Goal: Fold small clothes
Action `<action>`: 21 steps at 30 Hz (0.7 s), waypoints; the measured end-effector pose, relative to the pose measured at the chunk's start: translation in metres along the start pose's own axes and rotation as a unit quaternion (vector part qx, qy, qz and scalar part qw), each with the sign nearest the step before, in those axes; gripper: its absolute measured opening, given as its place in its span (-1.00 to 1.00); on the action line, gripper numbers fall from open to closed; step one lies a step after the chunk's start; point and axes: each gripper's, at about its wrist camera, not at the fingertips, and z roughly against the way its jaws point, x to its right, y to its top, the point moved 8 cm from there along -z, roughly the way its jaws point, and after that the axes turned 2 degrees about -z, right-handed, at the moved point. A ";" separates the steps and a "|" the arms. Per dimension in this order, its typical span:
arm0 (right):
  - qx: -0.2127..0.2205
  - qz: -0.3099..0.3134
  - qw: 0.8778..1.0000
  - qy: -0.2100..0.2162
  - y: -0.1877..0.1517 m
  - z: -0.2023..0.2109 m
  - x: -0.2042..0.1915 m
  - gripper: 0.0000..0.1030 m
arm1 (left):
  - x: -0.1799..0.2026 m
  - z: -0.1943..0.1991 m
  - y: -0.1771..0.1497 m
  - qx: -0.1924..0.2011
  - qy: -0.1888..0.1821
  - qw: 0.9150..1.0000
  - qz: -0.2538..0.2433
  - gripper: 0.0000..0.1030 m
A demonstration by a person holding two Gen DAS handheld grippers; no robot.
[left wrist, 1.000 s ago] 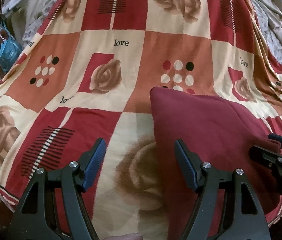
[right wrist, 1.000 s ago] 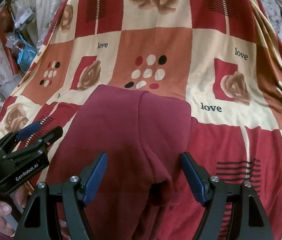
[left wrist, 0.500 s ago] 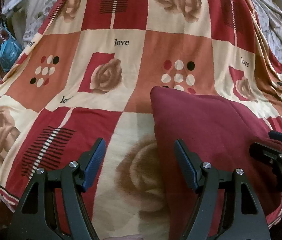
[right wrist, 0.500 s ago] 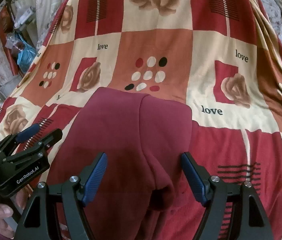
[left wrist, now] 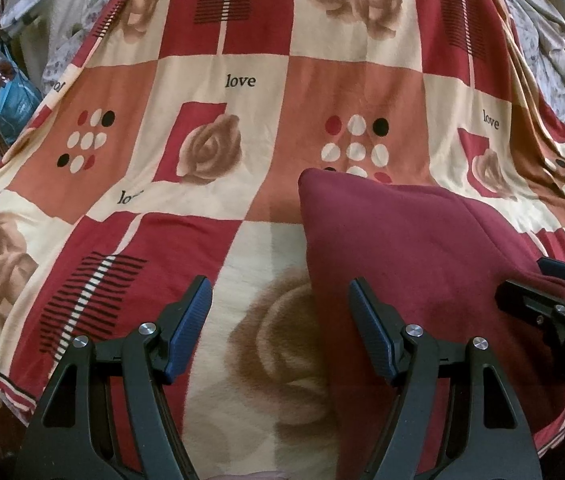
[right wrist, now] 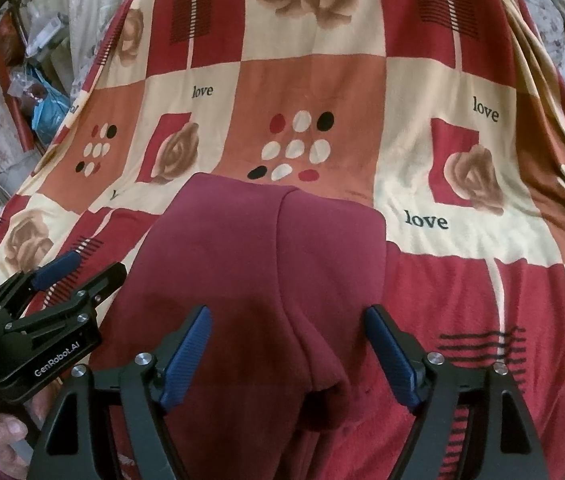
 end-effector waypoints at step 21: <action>-0.002 -0.003 1.000 -0.001 0.001 -0.003 0.000 0.53 | -0.001 -0.002 0.000 -0.001 0.000 1.000 -0.002 0.38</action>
